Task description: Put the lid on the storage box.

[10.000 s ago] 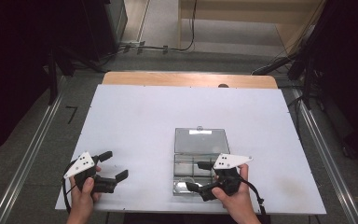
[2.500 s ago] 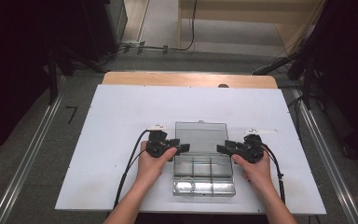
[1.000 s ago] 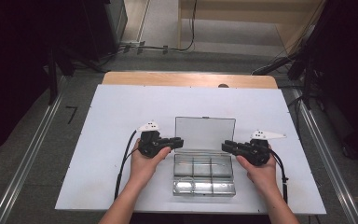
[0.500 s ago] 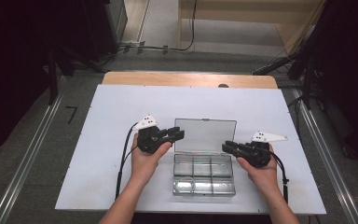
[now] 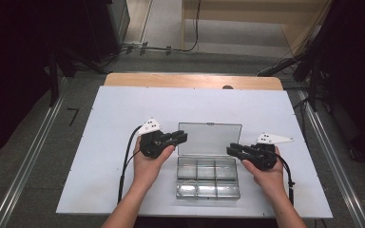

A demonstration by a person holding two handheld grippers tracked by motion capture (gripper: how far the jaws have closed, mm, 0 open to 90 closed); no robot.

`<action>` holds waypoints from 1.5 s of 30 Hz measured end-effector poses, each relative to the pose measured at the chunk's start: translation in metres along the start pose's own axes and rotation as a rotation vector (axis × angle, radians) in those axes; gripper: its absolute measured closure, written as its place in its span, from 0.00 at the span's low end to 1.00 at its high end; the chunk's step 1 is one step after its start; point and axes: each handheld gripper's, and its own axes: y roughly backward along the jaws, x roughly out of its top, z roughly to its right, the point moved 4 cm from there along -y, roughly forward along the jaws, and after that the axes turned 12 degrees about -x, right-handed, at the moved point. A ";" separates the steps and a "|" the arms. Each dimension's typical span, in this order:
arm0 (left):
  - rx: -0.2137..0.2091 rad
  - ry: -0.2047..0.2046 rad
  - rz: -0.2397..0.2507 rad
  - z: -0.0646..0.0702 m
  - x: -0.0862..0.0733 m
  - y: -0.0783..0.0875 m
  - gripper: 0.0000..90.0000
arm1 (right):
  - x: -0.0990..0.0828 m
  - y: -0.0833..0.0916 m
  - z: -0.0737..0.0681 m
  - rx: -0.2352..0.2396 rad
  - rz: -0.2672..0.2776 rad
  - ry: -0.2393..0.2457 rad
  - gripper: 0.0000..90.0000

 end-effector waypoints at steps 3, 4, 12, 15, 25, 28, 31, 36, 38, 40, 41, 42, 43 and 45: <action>-0.005 -0.008 0.001 0.001 -0.001 0.001 0.82 | 0.006 0.004 -0.002 0.001 0.018 -0.015 0.67; -0.008 -0.013 -0.002 0.002 -0.001 0.001 0.82 | 0.008 0.006 -0.003 -0.002 0.023 -0.013 0.66; -0.033 -0.016 -0.007 0.006 -0.001 0.004 0.80 | 0.021 0.019 -0.009 -0.028 0.060 0.002 0.62; -0.036 -0.020 -0.015 0.008 -0.001 0.005 0.80 | 0.024 0.023 -0.011 -0.028 0.071 0.002 0.62; -0.048 -0.034 -0.015 0.012 -0.003 0.007 0.79 | 0.028 0.029 -0.013 -0.031 0.098 0.013 0.66; -0.053 -0.035 -0.013 0.013 -0.003 0.008 0.79 | 0.031 0.032 -0.015 -0.031 0.116 0.022 0.67; -0.055 -0.041 -0.018 0.015 -0.004 0.009 0.78 | 0.033 0.035 -0.016 -0.035 0.130 0.032 0.68; -0.059 -0.043 -0.018 0.016 -0.005 0.010 0.78 | 0.033 0.035 -0.017 -0.038 0.136 0.037 0.72; -0.061 -0.045 -0.019 0.016 -0.005 0.010 0.78 | 0.033 0.036 -0.017 -0.042 0.137 0.039 0.74; -0.060 -0.045 -0.021 0.016 -0.005 0.010 0.78 | 0.033 0.036 -0.017 -0.041 0.137 0.042 0.74; -0.059 -0.045 -0.021 0.016 -0.005 0.010 0.78 | 0.033 0.036 -0.017 -0.041 0.138 0.044 0.74; -0.059 -0.046 -0.020 0.016 -0.005 0.010 0.78 | 0.033 0.036 -0.017 -0.043 0.138 0.046 0.74; -0.059 -0.045 -0.022 0.016 -0.005 0.010 0.78 | 0.032 0.037 -0.017 -0.044 0.136 0.044 0.75; -0.055 -0.042 -0.027 0.016 -0.005 0.011 0.77 | 0.032 0.037 -0.017 -0.040 0.138 0.048 0.75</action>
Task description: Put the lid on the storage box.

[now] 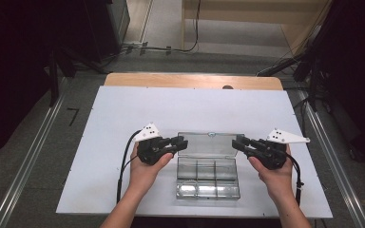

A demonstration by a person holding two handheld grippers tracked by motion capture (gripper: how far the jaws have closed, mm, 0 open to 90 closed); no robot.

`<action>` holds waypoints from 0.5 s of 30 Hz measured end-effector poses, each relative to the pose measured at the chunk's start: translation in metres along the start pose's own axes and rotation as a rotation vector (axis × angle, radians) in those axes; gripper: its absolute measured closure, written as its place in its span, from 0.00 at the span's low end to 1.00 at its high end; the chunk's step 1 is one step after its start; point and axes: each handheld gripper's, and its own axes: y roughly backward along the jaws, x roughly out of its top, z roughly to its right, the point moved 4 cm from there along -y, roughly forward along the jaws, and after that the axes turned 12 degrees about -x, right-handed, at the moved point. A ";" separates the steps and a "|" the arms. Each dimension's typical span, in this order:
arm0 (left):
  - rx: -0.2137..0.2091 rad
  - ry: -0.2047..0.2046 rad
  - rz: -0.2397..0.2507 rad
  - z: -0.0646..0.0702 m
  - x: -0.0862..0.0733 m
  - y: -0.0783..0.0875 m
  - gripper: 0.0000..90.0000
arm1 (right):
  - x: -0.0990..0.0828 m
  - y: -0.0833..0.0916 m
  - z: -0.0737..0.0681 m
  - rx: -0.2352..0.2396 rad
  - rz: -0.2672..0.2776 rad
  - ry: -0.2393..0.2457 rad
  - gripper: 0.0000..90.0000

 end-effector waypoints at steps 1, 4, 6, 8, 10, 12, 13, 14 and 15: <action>0.005 0.001 -0.005 0.000 0.000 0.000 0.76 | 0.000 0.000 0.000 0.002 -0.001 -0.001 0.75; 0.020 0.001 -0.026 0.002 -0.002 0.000 0.65 | -0.001 0.001 0.000 0.004 0.002 0.001 0.75; 0.019 0.003 -0.027 0.003 -0.003 0.002 0.62 | -0.001 0.002 0.000 0.003 0.001 0.000 0.75; 0.025 -0.003 -0.026 0.005 -0.004 0.005 0.60 | -0.001 0.002 -0.001 0.006 0.002 0.001 0.75; 0.032 -0.007 -0.031 0.006 -0.007 0.009 0.60 | -0.002 0.003 -0.001 0.006 0.001 0.003 0.75; 0.037 -0.001 -0.031 0.006 -0.010 0.013 0.60 | -0.002 0.003 -0.001 0.006 0.004 0.005 0.75; 0.039 0.002 -0.034 0.005 -0.012 0.014 0.60 | -0.002 0.003 -0.002 0.006 0.002 0.004 0.75; 0.042 0.004 -0.032 0.006 -0.014 0.016 0.60 | -0.002 0.003 -0.002 0.006 0.002 0.004 0.75; 0.044 0.007 -0.030 0.006 -0.015 0.017 0.61 | -0.002 0.004 -0.002 0.006 0.002 0.004 0.75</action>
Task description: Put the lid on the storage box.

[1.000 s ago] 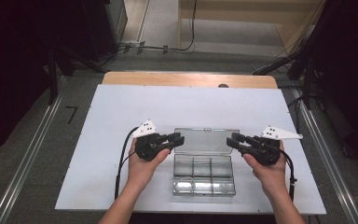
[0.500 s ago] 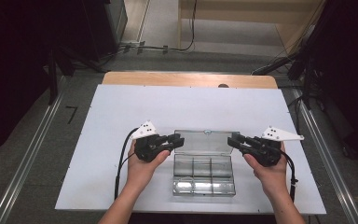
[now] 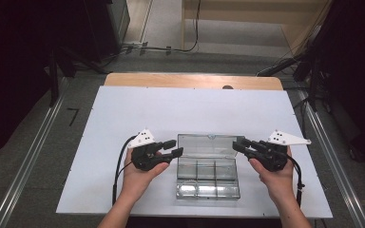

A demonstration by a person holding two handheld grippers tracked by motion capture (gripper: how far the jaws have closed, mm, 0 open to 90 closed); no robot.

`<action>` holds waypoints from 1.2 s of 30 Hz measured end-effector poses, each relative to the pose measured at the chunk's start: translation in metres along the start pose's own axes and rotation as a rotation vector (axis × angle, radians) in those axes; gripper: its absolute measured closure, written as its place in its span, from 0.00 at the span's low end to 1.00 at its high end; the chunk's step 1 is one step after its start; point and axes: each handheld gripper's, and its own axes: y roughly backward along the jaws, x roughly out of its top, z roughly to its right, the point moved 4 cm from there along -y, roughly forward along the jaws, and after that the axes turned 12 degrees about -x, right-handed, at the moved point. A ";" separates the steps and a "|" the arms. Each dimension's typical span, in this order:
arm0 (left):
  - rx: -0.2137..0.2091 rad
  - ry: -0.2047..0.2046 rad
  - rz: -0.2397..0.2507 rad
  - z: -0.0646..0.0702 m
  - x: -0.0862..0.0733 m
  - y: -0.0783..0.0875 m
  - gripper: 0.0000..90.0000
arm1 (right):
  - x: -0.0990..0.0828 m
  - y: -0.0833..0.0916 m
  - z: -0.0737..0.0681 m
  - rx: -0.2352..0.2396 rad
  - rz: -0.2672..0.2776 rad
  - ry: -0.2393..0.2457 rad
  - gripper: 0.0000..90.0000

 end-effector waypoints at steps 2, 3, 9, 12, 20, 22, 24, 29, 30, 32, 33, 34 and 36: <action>0.004 0.000 -0.002 0.001 -0.002 0.002 0.66 | 0.000 0.001 0.000 0.000 -0.002 0.000 0.75; 0.004 0.001 -0.003 0.002 -0.004 0.004 0.69 | 0.000 0.001 -0.001 0.000 -0.006 -0.003 0.75; -0.013 -0.016 -0.021 0.009 -0.012 0.007 0.85 | -0.001 0.002 -0.002 0.001 -0.003 0.003 0.75; -0.023 -0.016 -0.010 0.011 -0.012 0.008 0.93 | -0.001 0.003 -0.002 0.002 -0.002 0.007 0.75; -0.058 -0.016 -0.006 0.011 -0.012 0.003 1.00 | -0.002 0.004 -0.003 0.002 -0.003 0.007 0.74; -0.064 -0.017 -0.010 0.011 -0.013 0.001 1.00 | -0.003 0.005 -0.003 0.001 -0.004 0.006 0.74; -0.072 -0.018 -0.011 0.012 -0.013 -0.001 1.00 | -0.003 0.006 -0.004 0.001 -0.004 0.009 0.74; -0.072 -0.015 -0.012 0.010 -0.013 -0.003 1.00 | -0.004 0.007 -0.004 0.001 -0.006 0.014 0.74; -0.070 -0.014 -0.011 0.010 -0.013 -0.004 1.00 | -0.004 0.008 -0.005 0.001 -0.006 0.012 0.74; -0.067 -0.014 -0.011 0.010 -0.013 -0.004 1.00 | -0.005 0.008 -0.005 0.002 -0.006 0.015 0.74; -0.066 -0.014 -0.012 0.010 -0.013 -0.004 1.00 | -0.005 0.009 -0.005 0.003 -0.007 0.020 0.74; -0.064 -0.014 -0.012 0.010 -0.013 -0.004 1.00 | -0.005 0.009 -0.005 0.002 -0.005 0.024 0.74; -0.067 -0.011 -0.010 0.010 -0.013 -0.005 1.00 | -0.006 0.010 -0.006 0.000 -0.009 0.019 0.74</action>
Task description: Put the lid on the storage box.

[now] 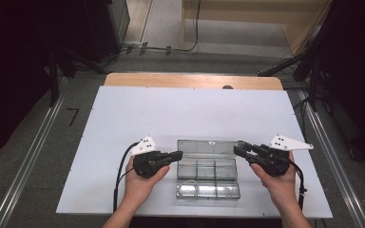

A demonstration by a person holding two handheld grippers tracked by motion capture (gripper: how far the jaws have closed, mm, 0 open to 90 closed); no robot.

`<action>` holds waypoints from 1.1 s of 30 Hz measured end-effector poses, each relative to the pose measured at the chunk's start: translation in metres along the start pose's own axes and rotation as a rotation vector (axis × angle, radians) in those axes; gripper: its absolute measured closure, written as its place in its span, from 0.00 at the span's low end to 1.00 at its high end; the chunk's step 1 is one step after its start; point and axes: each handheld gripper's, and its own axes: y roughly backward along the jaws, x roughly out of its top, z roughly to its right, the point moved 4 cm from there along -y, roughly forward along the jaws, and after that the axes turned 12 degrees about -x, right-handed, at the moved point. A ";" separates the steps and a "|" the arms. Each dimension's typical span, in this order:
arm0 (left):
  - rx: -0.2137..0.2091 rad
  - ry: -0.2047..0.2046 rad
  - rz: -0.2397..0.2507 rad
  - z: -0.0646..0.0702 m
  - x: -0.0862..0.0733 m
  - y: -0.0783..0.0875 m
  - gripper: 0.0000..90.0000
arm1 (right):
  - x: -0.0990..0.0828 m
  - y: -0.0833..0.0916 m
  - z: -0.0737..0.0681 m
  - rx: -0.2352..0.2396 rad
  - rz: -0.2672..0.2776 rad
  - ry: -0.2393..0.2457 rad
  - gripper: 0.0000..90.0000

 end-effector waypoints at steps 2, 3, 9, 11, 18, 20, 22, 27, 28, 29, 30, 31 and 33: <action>0.000 -0.001 0.000 0.000 0.000 0.000 1.00 | 0.000 0.000 0.000 0.001 0.002 0.005 0.74; 0.000 -0.002 0.000 0.000 0.000 0.000 1.00 | 0.000 0.001 0.000 0.002 0.003 0.006 0.74; 0.002 -0.003 0.003 0.000 0.000 0.000 1.00 | -0.002 0.003 0.000 0.003 0.001 0.005 0.74; 0.004 -0.005 0.003 0.000 0.000 0.000 1.00 | -0.002 0.003 0.000 0.002 0.000 0.005 0.74; 0.010 -0.007 0.001 -0.001 0.000 0.000 1.00 | -0.004 0.006 0.001 -0.002 -0.002 0.002 0.74; 0.010 -0.006 0.002 -0.001 0.000 0.000 1.00 | -0.004 0.007 0.002 -0.004 -0.001 -0.002 0.74; 0.010 -0.007 0.004 -0.001 0.000 0.000 1.00 | -0.005 0.008 0.003 -0.001 0.001 -0.003 0.73; 0.003 -0.010 0.002 0.000 0.000 -0.001 1.00 | -0.006 0.010 0.003 0.010 -0.004 0.016 0.66; 0.003 -0.012 0.001 0.000 0.000 -0.001 1.00 | -0.006 0.011 0.003 0.010 -0.004 0.016 0.64; 0.003 -0.012 0.001 0.000 0.000 -0.001 1.00 | -0.007 0.011 0.003 0.011 -0.004 0.017 0.63; 0.002 -0.011 0.002 0.000 0.000 -0.001 1.00 | -0.007 0.012 0.003 0.010 -0.007 0.014 0.61; 0.001 -0.010 0.003 0.000 0.000 -0.001 1.00 | -0.008 0.012 0.003 0.008 -0.007 0.015 0.61; -0.001 -0.009 0.004 0.000 0.000 -0.001 1.00 | -0.009 0.013 0.004 0.006 -0.008 0.011 0.60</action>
